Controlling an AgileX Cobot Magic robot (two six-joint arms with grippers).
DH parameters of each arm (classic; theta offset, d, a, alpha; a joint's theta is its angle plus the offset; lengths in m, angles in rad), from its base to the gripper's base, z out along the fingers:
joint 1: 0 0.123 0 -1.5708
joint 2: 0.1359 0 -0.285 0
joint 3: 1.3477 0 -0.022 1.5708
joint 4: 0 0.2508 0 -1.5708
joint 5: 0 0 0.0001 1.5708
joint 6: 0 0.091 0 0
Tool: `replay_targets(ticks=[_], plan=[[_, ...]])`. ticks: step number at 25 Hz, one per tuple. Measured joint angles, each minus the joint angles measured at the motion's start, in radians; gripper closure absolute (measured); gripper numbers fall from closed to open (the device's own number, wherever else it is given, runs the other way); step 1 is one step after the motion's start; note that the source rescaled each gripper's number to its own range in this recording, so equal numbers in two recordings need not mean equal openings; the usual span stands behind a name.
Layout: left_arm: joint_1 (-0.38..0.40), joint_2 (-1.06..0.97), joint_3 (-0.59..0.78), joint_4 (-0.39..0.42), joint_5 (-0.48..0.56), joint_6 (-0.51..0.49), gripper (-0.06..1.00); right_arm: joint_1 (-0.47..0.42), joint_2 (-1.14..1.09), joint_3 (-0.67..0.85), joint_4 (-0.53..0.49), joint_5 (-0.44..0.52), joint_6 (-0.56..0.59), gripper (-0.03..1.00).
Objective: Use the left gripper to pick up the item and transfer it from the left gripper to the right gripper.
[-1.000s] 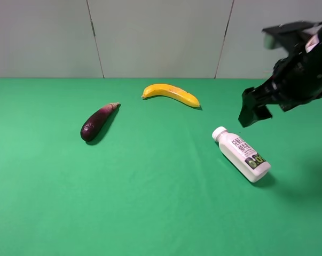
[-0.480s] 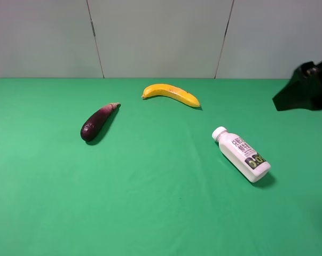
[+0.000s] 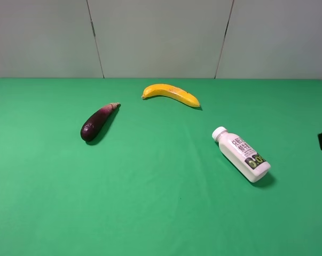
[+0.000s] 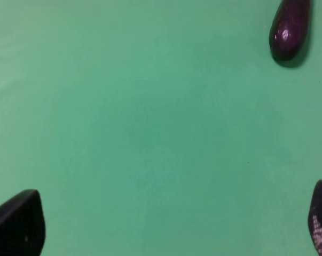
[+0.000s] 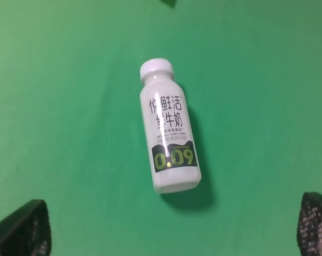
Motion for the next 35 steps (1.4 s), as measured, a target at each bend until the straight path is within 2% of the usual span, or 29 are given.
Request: replay_targets(ticks=[10,16,27,32,35], plan=[[0.000,0.000,0.000,0.000,0.000,0.000,-0.02,0.000,-0.298,0.162,0.022,0.004,0.000,-0.03],[0.000,0.000,0.000,0.000,0.000,0.000,-0.02,0.000,-0.444,0.171,0.006,0.003,0.037,-0.03],[0.000,0.000,0.000,0.000,0.000,0.000,-0.02,0.000,-0.470,0.171,0.003,0.003,0.075,-0.03],[0.000,0.000,0.000,0.000,0.000,0.000,-0.02,-0.050,-0.470,0.171,0.005,0.003,0.075,-0.03],[0.000,0.000,0.000,0.000,0.000,0.000,-0.02,-0.156,-0.470,0.171,0.006,0.003,0.075,-0.03]])
